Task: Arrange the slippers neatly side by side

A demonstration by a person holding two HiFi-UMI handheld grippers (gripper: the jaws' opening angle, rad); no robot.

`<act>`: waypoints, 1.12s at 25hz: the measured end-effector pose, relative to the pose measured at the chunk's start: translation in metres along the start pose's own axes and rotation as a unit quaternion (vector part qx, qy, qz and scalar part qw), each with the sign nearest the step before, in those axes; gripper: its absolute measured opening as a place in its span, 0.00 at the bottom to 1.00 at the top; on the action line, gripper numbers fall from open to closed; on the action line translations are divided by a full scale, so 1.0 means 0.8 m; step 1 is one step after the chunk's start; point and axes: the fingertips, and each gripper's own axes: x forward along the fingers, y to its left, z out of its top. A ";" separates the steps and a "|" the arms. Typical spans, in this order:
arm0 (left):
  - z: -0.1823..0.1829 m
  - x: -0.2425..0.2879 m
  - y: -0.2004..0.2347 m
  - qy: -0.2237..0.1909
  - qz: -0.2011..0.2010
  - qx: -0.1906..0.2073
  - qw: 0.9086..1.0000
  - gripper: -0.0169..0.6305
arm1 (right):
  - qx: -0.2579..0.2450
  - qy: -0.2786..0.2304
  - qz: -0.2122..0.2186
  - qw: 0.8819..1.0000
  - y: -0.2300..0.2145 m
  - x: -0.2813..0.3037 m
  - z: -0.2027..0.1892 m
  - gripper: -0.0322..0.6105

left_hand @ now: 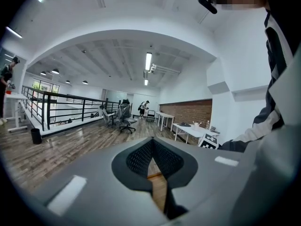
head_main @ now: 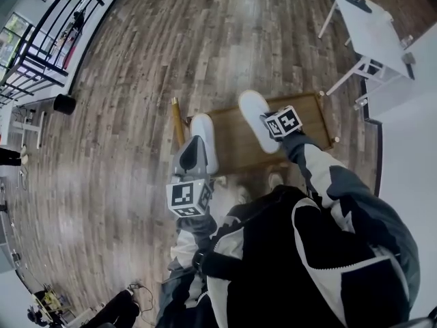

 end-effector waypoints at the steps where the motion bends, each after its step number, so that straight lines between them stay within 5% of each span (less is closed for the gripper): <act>1: -0.001 -0.001 0.002 0.000 0.001 0.000 1.000 0.06 | 0.002 -0.005 0.005 1.000 0.010 0.001 0.005 0.09; 14: 0.008 -0.030 0.027 -0.006 0.014 0.020 1.000 0.06 | 0.035 -0.012 0.029 0.999 0.101 0.060 0.015 0.09; 28: -0.006 -0.069 0.062 0.010 0.035 0.039 0.999 0.06 | 0.044 0.061 -0.023 0.997 0.096 0.155 -0.028 0.09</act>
